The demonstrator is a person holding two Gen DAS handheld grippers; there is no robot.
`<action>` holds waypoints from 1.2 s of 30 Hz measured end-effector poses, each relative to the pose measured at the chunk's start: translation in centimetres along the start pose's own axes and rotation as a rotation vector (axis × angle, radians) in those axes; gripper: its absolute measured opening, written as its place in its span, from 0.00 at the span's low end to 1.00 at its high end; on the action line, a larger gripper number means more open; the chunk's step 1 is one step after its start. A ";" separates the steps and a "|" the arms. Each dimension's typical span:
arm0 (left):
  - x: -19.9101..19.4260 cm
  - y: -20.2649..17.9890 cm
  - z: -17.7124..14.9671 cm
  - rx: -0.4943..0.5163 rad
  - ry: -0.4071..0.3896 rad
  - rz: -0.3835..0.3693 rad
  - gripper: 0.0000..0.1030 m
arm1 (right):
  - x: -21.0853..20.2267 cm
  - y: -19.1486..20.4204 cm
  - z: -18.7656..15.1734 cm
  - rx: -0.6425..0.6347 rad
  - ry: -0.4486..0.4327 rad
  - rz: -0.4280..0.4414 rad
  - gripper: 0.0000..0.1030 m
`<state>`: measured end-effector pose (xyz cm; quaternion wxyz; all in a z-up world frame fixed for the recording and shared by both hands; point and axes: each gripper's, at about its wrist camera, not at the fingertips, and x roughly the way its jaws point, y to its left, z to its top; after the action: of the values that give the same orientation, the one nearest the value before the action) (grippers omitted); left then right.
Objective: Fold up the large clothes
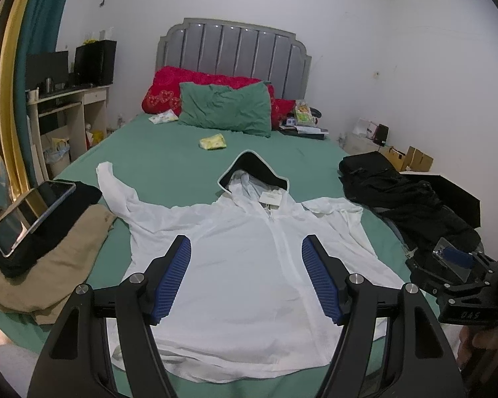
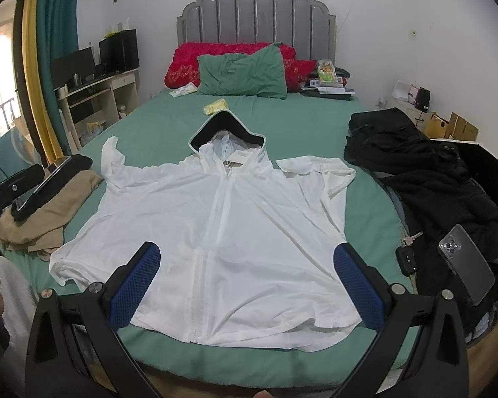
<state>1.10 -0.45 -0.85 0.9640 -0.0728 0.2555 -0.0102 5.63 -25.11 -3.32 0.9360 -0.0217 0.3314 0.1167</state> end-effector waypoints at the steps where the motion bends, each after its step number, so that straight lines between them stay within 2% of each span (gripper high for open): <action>1: 0.5 0.1 0.0 -0.001 0.016 -0.008 0.70 | 0.4 -0.2 0.0 0.005 0.007 0.007 1.00; 5: 3.8 1.0 -0.1 -0.013 0.078 -0.066 0.71 | 3.6 -1.1 0.1 -0.016 0.047 0.015 1.00; 9: 8.0 1.9 -0.2 0.015 0.117 -0.058 0.71 | 7.9 -3.3 1.3 -0.045 0.090 0.017 0.99; 11: 11.0 2.9 -0.2 -0.007 0.159 -0.084 0.71 | 10.3 -4.4 2.1 -0.079 0.105 0.000 0.92; 13: 13.9 3.9 -0.1 -0.004 0.201 -0.102 0.71 | 13.5 -6.0 3.2 -0.107 0.132 -0.007 0.81; 15: 16.4 4.4 0.2 0.051 0.210 -0.070 0.71 | 17.9 -7.5 4.5 -0.144 0.161 0.002 0.74; 18: 19.9 5.6 0.4 0.105 0.215 0.010 0.71 | 22.9 -8.2 6.0 -0.247 0.188 -0.032 0.60; 22: 23.7 7.6 0.6 0.089 0.229 0.013 0.71 | 29.8 -9.5 8.2 -0.330 0.219 -0.067 0.58; 27: 26.7 9.7 -0.2 0.070 0.262 0.039 0.71 | 35.9 -10.0 9.5 -0.423 0.245 -0.104 0.57; 29: 27.2 10.4 -0.8 0.073 0.279 0.062 0.71 | 37.9 -10.0 9.6 -0.444 0.276 -0.089 0.50; 30: 27.5 10.8 -1.0 0.066 0.289 0.064 0.71 | 38.1 -10.0 9.6 -0.449 0.274 -0.076 0.37; 31: 27.8 11.2 -1.2 0.059 0.300 0.067 0.71 | 38.0 -9.9 9.8 -0.446 0.262 -0.060 0.19; 33: 27.8 11.6 -1.3 0.049 0.304 0.082 0.71 | 37.2 -9.2 10.6 -0.450 0.223 -0.072 0.02; 36: 27.3 11.8 -0.7 0.042 0.290 0.086 0.71 | 34.1 -7.6 12.0 -0.452 0.129 -0.081 0.02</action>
<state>24.23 9.59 -16.60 0.9180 -0.0394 0.3944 0.0152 40.44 -24.08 -15.51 0.8881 -0.2515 0.3549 0.1487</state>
